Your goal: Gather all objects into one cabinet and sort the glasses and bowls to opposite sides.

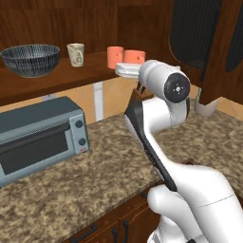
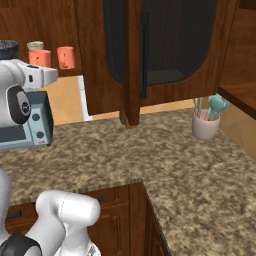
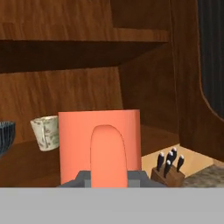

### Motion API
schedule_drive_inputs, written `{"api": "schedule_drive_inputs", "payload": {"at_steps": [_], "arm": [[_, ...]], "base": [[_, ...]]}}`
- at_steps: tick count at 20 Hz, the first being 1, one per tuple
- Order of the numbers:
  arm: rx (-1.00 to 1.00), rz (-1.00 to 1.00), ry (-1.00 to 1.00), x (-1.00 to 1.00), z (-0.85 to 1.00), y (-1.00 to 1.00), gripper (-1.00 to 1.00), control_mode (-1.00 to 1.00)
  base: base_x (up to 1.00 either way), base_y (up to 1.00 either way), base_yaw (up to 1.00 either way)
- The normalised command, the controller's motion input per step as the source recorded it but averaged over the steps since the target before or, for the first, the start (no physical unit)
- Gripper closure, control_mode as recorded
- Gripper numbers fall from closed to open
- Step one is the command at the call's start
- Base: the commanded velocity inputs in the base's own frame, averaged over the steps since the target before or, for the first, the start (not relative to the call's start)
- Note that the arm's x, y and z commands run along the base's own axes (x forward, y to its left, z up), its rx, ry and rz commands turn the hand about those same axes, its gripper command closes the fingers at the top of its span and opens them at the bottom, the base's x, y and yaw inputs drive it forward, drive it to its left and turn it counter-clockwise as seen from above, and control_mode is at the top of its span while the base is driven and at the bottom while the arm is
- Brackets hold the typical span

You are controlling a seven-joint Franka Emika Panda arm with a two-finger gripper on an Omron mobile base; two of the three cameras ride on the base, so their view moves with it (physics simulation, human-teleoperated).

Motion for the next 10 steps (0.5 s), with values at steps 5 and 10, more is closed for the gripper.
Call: {"api": "schedule_drive_inputs", "payload": {"at_steps": [5, 10], "arm": [[-0.14, 0.06, -0.02, 0.29, -0.07, 0.23, 1.0, -1.0], [-0.07, 0.05, -0.04, 0.36, -0.21, 0.05, 1.0, -1.0]], "base": [[0.0, 0.0, 0.0], [0.0, 0.0, 0.0]]}}
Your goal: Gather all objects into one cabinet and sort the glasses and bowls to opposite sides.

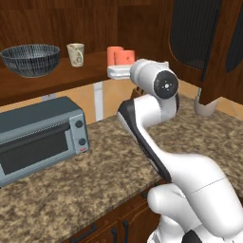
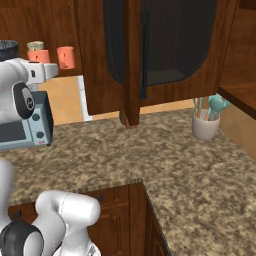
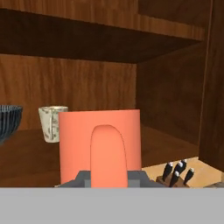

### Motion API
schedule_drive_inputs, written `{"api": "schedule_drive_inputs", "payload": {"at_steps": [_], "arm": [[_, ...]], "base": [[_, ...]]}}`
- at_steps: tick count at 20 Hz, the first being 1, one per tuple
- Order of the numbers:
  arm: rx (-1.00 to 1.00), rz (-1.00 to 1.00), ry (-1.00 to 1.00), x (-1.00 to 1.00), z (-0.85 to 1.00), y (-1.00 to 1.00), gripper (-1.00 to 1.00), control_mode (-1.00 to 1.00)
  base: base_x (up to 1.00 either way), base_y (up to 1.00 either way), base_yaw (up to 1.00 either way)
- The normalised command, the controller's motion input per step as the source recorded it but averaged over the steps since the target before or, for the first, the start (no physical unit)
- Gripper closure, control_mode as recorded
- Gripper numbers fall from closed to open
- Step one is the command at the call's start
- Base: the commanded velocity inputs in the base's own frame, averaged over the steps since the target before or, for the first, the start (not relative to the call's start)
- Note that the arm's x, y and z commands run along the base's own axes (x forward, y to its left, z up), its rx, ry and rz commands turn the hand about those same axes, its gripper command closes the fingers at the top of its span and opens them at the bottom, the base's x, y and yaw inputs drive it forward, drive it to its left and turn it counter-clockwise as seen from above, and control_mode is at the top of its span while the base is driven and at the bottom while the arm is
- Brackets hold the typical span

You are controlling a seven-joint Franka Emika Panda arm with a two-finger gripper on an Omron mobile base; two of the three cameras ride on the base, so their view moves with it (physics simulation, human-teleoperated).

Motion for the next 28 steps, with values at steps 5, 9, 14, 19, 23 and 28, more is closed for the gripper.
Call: {"api": "schedule_drive_inputs", "payload": {"at_steps": [5, 9, 14, 19, 23, 28], "arm": [[-0.04, 0.01, -0.02, 0.41, -0.07, 0.01, 1.0, -1.0], [-0.06, 0.0, 0.0, 0.49, 0.0, 0.24, 1.0, -1.0], [-0.07, 0.01, 0.0, 0.4, -0.17, 0.41, 1.0, -1.0], [0.05, 0.08, 0.0, 0.43, -0.18, 0.03, 1.0, -1.0], [0.1, 0.05, 0.0, 0.5, 0.0, 0.0, 1.0, -1.0], [0.06, 0.0, 0.0, 0.42, 0.0, 0.05, 1.0, -1.0]], "base": [[0.0, 0.0, 0.0], [0.0, 0.0, 0.0], [0.0, 0.0, 0.0], [0.0, 0.0, 0.0], [0.0, 0.0, 0.0], [0.0, 0.0, 0.0]]}}
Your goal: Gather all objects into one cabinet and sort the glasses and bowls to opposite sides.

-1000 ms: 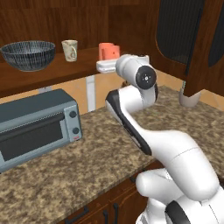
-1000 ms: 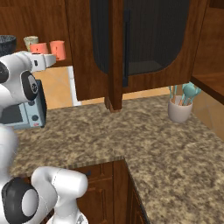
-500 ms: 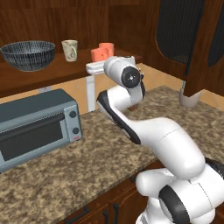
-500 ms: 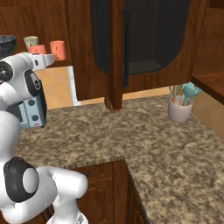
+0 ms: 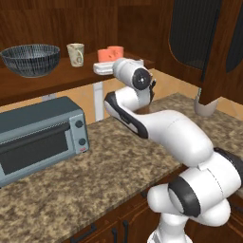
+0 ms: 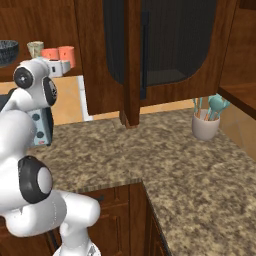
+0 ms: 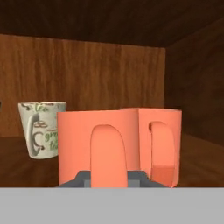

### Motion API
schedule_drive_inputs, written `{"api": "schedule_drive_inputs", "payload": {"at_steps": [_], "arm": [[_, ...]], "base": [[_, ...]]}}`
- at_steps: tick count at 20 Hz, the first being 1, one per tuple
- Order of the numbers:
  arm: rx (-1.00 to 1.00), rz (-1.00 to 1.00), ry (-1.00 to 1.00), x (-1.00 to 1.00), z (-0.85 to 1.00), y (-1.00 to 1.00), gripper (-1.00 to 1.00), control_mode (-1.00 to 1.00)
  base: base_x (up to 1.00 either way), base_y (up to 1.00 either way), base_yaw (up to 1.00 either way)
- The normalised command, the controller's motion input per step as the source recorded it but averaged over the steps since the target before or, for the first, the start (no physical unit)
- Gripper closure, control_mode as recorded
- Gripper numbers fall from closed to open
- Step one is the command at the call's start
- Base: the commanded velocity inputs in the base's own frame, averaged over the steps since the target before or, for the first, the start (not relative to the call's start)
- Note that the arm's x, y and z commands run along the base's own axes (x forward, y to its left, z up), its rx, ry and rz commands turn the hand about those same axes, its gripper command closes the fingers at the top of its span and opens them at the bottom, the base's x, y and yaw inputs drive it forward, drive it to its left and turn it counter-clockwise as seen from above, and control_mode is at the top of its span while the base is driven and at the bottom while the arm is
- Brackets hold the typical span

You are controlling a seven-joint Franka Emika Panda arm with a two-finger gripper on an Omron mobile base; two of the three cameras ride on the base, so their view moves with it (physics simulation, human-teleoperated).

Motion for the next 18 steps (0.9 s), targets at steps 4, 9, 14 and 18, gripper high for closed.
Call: {"api": "schedule_drive_inputs", "payload": {"at_steps": [4, 9, 14, 18], "arm": [[0.0, 0.0, 0.0, 0.29, 0.0, 0.17, 1.0, -1.0], [0.03, 0.0, 0.04, 0.24, 0.0, 0.07, 1.0, -1.0], [0.09, 0.0, 0.03, -0.14, 0.02, 0.02, -1.0, -1.0], [0.14, 0.0, 0.05, -0.33, 0.21, 0.0, -1.0, -1.0]], "base": [[0.0, 0.0, 0.0], [0.0, 0.0, 0.0], [0.0, 0.0, 0.0], [0.0, 0.0, 0.0]]}}
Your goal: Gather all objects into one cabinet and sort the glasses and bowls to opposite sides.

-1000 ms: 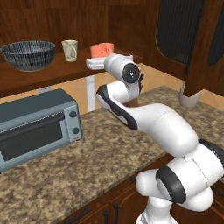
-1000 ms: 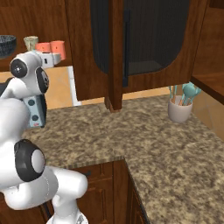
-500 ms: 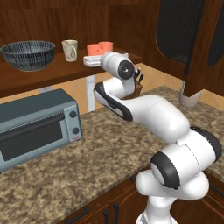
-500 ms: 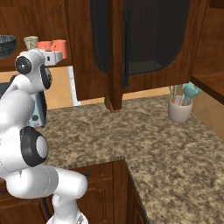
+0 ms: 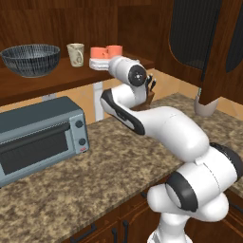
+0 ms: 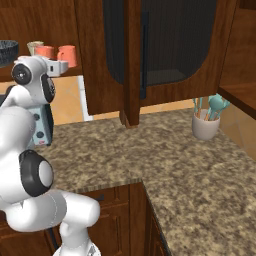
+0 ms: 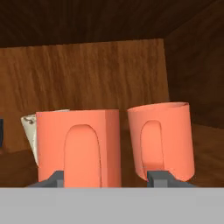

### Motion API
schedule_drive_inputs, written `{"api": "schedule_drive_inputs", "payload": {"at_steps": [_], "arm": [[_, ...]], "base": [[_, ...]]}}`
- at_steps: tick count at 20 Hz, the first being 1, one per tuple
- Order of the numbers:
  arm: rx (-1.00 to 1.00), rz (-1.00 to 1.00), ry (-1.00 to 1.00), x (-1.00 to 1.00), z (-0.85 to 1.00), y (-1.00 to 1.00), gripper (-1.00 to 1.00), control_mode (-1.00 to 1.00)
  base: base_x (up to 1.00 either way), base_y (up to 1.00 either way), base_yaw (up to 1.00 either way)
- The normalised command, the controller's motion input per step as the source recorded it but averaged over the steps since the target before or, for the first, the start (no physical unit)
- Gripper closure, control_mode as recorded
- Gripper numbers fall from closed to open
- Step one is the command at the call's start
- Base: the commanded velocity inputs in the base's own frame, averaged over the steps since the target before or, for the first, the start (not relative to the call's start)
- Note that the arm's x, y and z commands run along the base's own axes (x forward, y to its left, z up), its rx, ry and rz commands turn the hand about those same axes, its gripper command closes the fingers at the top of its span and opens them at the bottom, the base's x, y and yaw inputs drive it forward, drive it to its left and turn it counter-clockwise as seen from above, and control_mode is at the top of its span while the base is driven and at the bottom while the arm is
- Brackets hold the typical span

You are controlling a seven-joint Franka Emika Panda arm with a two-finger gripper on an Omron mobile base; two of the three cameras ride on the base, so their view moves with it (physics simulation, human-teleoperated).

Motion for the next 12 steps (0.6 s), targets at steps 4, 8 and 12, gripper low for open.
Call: {"api": "schedule_drive_inputs", "payload": {"at_steps": [4, 8, 12], "arm": [[0.15, 0.0, 0.06, -0.28, 0.36, 0.0, -1.0, -1.0], [0.06, -0.01, 0.0, -0.03, 0.06, 0.0, -1.0, -1.0], [-0.04, -0.16, -0.05, 0.0, -0.66, 0.0, -1.0, -1.0]], "base": [[0.0, 0.0, 0.0], [0.0, 0.0, 0.0], [0.0, 0.0, 0.0]]}}
